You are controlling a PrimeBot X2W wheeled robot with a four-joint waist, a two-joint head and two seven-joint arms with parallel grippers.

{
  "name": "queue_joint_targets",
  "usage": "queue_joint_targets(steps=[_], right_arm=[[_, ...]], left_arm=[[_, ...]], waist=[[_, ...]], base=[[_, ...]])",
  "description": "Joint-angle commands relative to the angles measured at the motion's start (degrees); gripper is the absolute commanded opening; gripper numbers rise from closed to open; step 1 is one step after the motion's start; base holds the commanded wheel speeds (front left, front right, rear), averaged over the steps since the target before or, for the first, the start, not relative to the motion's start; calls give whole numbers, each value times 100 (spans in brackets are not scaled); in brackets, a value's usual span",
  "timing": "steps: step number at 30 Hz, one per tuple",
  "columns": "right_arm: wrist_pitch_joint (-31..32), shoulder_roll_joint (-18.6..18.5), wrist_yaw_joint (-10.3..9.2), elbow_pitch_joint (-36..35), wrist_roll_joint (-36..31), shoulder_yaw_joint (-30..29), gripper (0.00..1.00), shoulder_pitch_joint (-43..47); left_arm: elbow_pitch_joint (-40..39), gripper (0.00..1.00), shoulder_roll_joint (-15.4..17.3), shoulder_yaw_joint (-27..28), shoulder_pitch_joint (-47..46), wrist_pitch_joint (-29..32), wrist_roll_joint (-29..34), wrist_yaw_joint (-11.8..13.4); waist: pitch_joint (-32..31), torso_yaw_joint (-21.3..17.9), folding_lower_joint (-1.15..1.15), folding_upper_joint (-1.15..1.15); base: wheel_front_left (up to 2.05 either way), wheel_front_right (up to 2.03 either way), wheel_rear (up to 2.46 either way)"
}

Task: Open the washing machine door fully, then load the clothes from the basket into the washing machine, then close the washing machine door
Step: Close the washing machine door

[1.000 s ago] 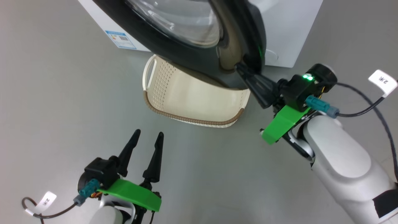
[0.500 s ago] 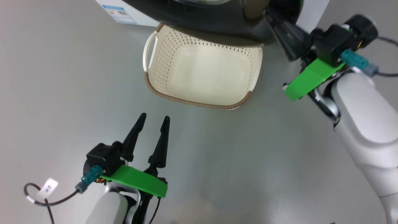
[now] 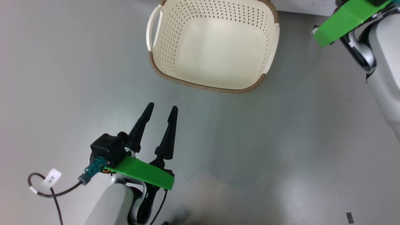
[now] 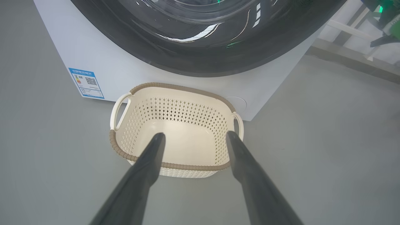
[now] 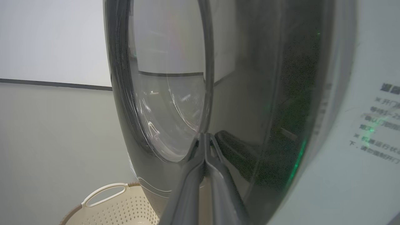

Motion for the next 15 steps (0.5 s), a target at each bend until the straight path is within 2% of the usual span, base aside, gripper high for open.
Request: queue_joint_targets(steps=[1, 7, 15], right_arm=[[-26, 55, 7, -50, -99, 38, 0, -103], [-26, 0, 7, 171, -189, 1, 0, -516], [-26, 83, 7, 470, -464, -530, 0, -860]], left_arm=[[-106, 100, 129, 140, -31, -37, -87, -15], [-126, 100, 128, 78, -88, -37, -188, -15], [-121, 100, 128, 27, -121, -37, -264, -15]], waist=[[110, 78, 0, 0], [200, 136, 0, 0], [275, 188, 0, 0]], base=[[0, 0, 0], [0, 0, 0], [0, 0, 0]])
